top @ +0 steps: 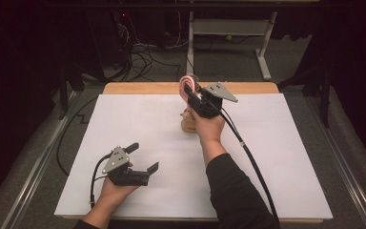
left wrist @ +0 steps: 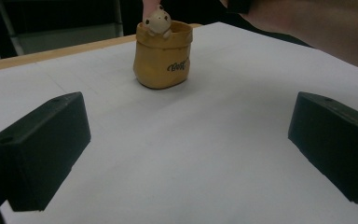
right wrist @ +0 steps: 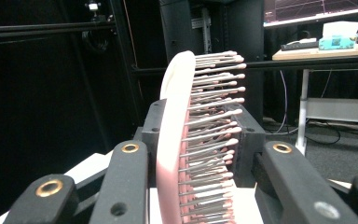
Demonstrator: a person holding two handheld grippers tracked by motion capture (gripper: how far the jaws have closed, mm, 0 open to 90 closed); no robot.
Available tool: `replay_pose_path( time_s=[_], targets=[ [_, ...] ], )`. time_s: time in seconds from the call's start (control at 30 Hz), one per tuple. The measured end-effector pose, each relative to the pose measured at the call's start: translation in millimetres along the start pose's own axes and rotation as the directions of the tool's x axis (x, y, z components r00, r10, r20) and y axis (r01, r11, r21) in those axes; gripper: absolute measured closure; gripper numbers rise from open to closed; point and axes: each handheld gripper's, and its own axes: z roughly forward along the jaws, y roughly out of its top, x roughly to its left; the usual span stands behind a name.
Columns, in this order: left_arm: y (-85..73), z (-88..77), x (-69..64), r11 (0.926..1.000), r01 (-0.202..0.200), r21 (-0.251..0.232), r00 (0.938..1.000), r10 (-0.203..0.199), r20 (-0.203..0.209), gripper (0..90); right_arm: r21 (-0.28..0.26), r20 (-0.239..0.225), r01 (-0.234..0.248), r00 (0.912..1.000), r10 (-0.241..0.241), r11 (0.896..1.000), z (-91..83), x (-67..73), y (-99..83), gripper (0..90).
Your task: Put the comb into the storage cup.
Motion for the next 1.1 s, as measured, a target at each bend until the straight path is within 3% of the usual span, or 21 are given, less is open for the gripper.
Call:
replay_pose_path(
  time_s=[0.2, 0.43, 1.1],
  targets=[
    [0.2, -0.3, -0.1, 1.0000, 0.000, 0.000, 1.0000, 0.000, 0.000, 0.0, 0.021, 0.013, 0.000, 0.9999, -0.001, 1.000, -1.9, -1.6, 1.9, 65.1],
    [0.7, 0.0, -0.9, 1.0000, -0.006, 0.002, 1.0000, 0.006, -0.001, 0.0, 0.051, 0.035, 0.038, 0.9986, -0.040, 0.998, -6.0, -2.9, 5.5, 64.0],
    [0.8, 0.3, -1.5, 1.0000, -0.005, 0.002, 1.0000, 0.005, 0.005, 0.0, 0.118, 0.080, 0.035, 0.9958, -0.045, 0.992, -13.0, -13.9, 13.7, 61.7]
  ],
)
